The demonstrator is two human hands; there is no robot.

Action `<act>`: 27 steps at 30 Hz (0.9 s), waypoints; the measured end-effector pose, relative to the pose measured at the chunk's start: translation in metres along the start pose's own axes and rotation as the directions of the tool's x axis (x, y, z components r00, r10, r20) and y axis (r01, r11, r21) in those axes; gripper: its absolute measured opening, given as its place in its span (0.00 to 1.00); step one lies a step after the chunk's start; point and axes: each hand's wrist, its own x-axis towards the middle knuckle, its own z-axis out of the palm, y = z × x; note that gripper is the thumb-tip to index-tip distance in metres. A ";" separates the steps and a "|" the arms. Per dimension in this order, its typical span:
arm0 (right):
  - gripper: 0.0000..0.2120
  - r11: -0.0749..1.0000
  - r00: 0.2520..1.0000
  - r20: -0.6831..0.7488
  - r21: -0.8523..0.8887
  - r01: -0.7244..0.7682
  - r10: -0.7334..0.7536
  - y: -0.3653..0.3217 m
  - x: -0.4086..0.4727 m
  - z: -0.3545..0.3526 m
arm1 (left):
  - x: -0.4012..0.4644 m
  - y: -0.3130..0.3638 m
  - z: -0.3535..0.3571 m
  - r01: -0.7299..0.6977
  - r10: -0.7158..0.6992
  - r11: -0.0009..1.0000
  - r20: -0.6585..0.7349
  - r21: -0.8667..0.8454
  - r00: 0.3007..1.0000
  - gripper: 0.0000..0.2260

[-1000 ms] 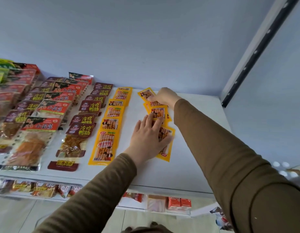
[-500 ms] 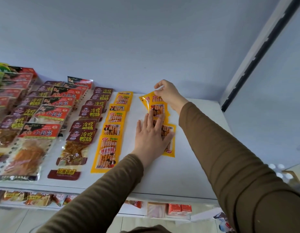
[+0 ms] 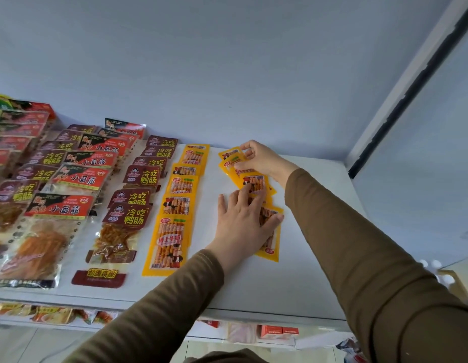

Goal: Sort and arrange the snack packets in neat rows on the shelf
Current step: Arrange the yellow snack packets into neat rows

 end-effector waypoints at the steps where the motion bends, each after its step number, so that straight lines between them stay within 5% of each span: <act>1: 0.32 0.999 1.000 0.007 -0.035 -0.005 0.005 -0.001 0.000 0.000 | -0.001 -0.001 -0.001 -0.006 0.006 1.000 -0.013 0.005 1.000 0.34; 6: 0.42 0.976 0.993 -0.067 -0.188 -0.112 0.101 -0.015 -0.001 -0.003 | 0.013 -0.016 -0.007 0.035 -0.034 0.999 -0.047 0.025 0.998 0.33; 10: 0.37 0.918 0.982 -0.113 -0.353 -0.181 0.150 -0.028 -0.003 -0.001 | 0.026 -0.025 -0.005 0.022 -0.024 0.999 0.042 0.045 0.999 0.36; 17: 0.33 0.948 0.969 -0.061 -0.201 -0.247 0.240 -0.027 -0.012 0.004 | 0.023 -0.032 0.000 -0.016 0.016 0.999 -0.007 0.048 1.000 0.35; 27: 0.24 0.778 0.984 -0.132 -0.603 -0.176 0.120 -0.051 -0.018 0.030 | 0.025 -0.033 0.005 -0.019 0.021 0.997 -0.038 0.069 0.999 0.35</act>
